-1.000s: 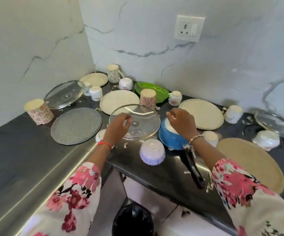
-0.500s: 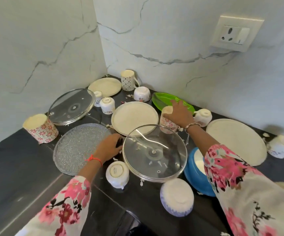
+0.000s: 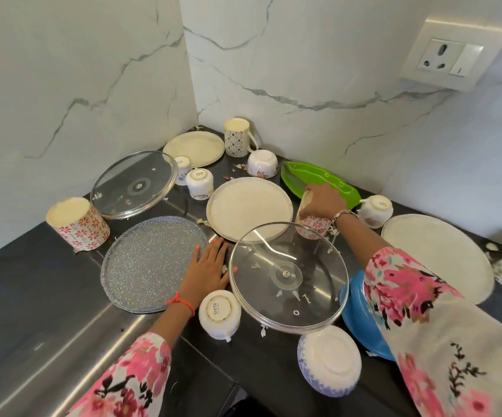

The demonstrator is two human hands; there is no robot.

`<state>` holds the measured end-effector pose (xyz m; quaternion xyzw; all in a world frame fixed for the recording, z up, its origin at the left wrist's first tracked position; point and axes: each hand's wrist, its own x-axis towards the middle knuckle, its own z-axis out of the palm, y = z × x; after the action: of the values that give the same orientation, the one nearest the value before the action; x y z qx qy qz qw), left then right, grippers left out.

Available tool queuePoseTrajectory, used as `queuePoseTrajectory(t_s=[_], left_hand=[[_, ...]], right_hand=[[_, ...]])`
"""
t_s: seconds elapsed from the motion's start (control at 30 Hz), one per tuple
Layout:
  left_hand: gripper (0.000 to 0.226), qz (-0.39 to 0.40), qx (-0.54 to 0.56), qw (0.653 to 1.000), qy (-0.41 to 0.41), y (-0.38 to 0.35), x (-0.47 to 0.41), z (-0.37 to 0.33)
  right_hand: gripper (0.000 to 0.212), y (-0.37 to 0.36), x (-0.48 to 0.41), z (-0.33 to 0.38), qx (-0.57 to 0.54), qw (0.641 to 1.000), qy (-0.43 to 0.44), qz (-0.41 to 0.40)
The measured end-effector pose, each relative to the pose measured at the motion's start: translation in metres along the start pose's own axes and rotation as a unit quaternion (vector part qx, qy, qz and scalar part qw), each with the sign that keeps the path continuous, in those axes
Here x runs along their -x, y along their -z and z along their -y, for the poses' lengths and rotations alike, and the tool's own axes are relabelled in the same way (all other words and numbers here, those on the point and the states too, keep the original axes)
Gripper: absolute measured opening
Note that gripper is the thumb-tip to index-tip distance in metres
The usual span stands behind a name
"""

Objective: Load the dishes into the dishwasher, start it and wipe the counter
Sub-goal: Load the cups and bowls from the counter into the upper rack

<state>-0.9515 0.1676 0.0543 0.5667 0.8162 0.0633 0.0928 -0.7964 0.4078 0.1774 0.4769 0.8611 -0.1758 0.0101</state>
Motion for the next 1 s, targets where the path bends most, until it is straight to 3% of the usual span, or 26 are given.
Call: queuePoseTrajectory(t_s=[0.1,0.27,0.33,0.47,0.67,0.87,1.0], left_hand=[[0.111,0.023,-0.004,1.000,0.008,0.006,0.001,-0.001],[0.051,0.034,0.128,0.991,-0.002,0.037,0.004,-0.002],[0.042,0.007,0.168,0.986,0.017,0.055,0.012,-0.008],[0.042,-0.041,0.193,0.976,0.091,0.072,0.046,-0.020],[0.038,-0.115,0.191,0.968,0.112,0.060,0.118,-0.041],[0.032,-0.196,0.133,0.972,0.010,0.023,0.206,-0.073],[0.042,-0.173,0.145,0.974,0.002,-0.026,0.274,-0.096]], right_hand=[[0.072,0.007,0.007,0.001,-0.018,0.999,0.012,-0.025],[0.073,0.038,0.029,0.008,-0.013,0.996,0.048,-0.073],[0.071,0.049,0.042,0.010,-0.012,0.994,0.063,-0.086],[0.067,0.061,0.078,0.008,-0.003,0.989,0.097,-0.109],[0.068,0.064,0.147,0.003,-0.008,0.985,0.131,-0.116],[0.066,0.040,0.253,-0.005,0.001,0.982,0.154,-0.107],[0.067,0.000,0.342,-0.015,0.010,0.984,0.153,-0.088]])
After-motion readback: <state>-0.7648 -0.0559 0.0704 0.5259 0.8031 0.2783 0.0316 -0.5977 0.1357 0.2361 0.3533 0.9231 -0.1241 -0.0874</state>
